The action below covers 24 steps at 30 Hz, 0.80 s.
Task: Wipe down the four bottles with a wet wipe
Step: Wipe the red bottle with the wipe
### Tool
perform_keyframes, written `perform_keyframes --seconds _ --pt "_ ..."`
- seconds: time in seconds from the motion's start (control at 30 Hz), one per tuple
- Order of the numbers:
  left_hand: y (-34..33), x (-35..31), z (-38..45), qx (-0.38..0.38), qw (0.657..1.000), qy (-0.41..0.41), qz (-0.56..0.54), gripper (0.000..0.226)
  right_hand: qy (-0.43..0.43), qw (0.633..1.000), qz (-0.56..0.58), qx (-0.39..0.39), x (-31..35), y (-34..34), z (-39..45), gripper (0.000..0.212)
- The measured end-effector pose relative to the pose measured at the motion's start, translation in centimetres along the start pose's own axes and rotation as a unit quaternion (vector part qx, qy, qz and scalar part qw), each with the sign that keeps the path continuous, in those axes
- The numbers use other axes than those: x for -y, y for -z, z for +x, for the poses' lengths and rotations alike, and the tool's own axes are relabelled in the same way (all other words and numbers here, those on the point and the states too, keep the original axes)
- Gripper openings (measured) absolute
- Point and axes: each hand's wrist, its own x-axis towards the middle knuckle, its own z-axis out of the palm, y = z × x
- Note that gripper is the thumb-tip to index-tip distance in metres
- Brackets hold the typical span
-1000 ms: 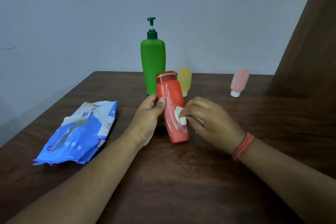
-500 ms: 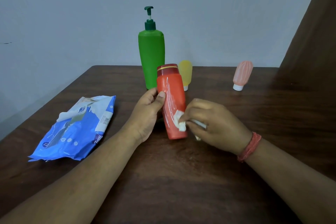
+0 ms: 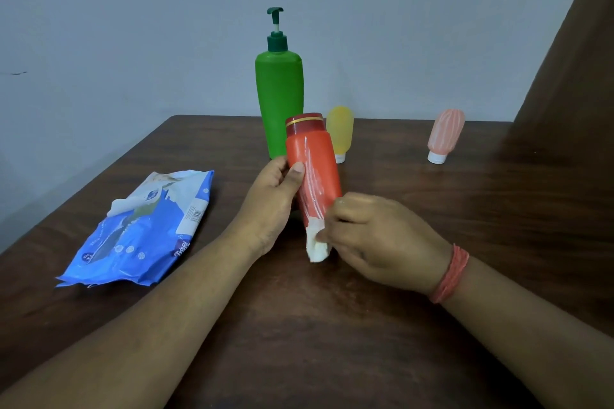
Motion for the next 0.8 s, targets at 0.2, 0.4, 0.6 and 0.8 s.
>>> perform_keyframes --seconds 0.2,0.4,0.6,0.8 --pt "-0.2 -0.7 -0.1 -0.011 0.999 -0.021 0.039 0.020 -0.012 0.999 -0.049 0.007 -0.3 0.2 0.2 0.019" --pt "-0.1 -1.0 0.0 -0.040 0.998 -0.010 0.038 0.018 -0.025 0.997 -0.076 -0.011 -0.4 0.4 0.0 0.018" --pt "0.4 -1.1 0.2 -0.066 0.998 0.009 0.018 0.017 -0.050 0.995 -0.084 -0.010 -1.2 0.3 -0.1 0.017" --pt "0.4 -1.1 0.3 -0.074 0.997 0.022 0.022 0.017 -0.021 0.998 -0.053 0.011 -0.3 0.0 0.0 0.021"
